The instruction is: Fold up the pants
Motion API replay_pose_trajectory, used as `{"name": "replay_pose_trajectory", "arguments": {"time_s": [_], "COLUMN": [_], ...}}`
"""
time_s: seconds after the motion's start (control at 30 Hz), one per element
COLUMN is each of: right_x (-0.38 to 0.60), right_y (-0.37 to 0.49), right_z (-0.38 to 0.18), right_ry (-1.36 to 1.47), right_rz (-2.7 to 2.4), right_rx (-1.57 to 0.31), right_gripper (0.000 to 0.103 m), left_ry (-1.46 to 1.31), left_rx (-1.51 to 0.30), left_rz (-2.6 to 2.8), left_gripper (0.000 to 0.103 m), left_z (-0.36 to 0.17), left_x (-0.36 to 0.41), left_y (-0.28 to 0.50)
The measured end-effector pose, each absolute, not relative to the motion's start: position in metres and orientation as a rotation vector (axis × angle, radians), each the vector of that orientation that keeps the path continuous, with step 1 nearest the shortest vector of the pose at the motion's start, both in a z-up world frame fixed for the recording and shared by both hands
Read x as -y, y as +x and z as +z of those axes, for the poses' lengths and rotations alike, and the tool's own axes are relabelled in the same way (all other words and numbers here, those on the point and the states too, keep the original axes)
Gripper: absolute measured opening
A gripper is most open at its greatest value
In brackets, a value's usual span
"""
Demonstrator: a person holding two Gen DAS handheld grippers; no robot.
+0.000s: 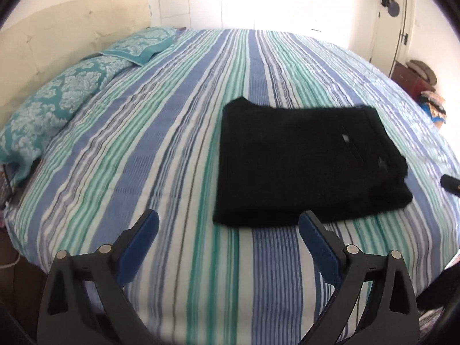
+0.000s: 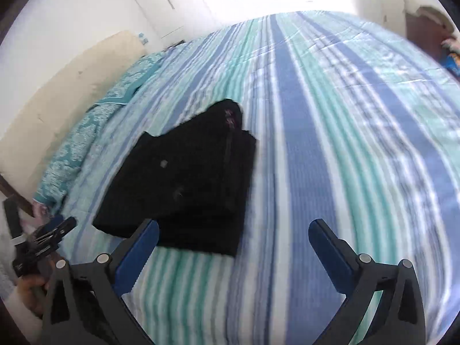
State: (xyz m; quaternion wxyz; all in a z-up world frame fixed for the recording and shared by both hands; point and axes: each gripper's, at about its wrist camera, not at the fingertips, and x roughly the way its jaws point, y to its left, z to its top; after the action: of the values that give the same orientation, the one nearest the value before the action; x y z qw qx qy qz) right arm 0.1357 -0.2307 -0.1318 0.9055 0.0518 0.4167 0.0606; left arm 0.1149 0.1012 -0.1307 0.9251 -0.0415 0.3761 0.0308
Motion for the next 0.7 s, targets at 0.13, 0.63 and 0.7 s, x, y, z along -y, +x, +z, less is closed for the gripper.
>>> {"name": "replay_pose_trajectory", "arguments": {"time_s": [0.13, 0.63, 0.7], "right_x": [0.216, 0.196, 0.199], "right_y": [0.104, 0.092, 0.09], "right_z": [-0.15, -0.211, -0.21], "right_ry": [-0.039, -0.214, -0.208], "right_rz": [-0.03, 0.052, 0.055], "right_rx": [-0.839, -0.865, -0.873], "right_gripper": [0.103, 0.103, 0.103], "left_ry": [-0.032, -0.124, -0.127], "left_rx": [-0.798, -0.938, -0.94], "left_rz": [0.094, 0.104, 0.101], "left_gripper": [0.099, 0.103, 0.103], "left_z": [-0.158, -0.201, -0.2], "left_x": [-0.075, -0.073, -0.073], "left_y": [0.102, 0.114, 0.113]}}
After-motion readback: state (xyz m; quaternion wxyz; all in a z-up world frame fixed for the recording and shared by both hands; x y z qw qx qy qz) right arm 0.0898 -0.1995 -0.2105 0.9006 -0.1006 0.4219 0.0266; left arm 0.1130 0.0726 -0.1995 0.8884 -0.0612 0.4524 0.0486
